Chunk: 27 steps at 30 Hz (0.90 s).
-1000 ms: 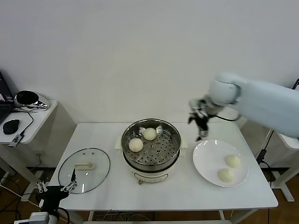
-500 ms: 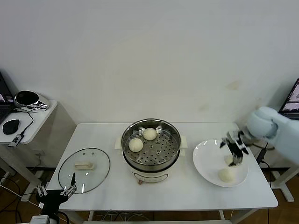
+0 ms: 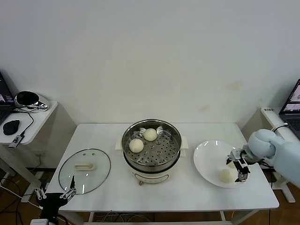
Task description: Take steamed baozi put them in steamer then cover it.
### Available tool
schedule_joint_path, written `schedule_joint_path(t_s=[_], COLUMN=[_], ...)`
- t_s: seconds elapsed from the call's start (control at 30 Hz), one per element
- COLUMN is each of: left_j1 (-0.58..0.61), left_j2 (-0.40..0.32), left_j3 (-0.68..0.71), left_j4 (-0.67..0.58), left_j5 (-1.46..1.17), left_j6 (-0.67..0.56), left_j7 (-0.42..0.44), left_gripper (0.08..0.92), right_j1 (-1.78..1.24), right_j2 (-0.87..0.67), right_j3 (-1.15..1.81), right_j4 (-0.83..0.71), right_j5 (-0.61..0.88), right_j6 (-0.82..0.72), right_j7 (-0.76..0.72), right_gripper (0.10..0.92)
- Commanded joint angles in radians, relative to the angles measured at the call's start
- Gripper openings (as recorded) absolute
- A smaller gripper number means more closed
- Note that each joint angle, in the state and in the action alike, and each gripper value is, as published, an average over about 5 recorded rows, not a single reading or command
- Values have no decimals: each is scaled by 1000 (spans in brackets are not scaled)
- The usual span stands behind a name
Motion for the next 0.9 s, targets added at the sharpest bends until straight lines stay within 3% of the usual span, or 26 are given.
schedule_joint_path(t_s=[0.03, 0.4, 0.77, 0.9], left_j1=[2, -6, -5, -7], left_j2=[-4, -8, -7, -5], left_j3=[-6, -5, -8, -10], left_j4=[2, 9, 8, 5], left_j5=[1, 1, 0, -2], left_j6=[-4, -5, -5, -5], left_j7=[-1, -2, -3, -3], left_gripper=[823, 823, 823, 823], right_j1=[-111, -104, -53, 63], right_j2=[65, 111, 93, 65], right_j3=[83, 78, 59, -7], right_j4=[-95, -135, -118, -91], right_j5=[-49, -60, -30, 24], right_j6=[10, -10, -22, -28], right_j7=[9, 11, -4, -22], right_gripper=[823, 801, 568, 536])
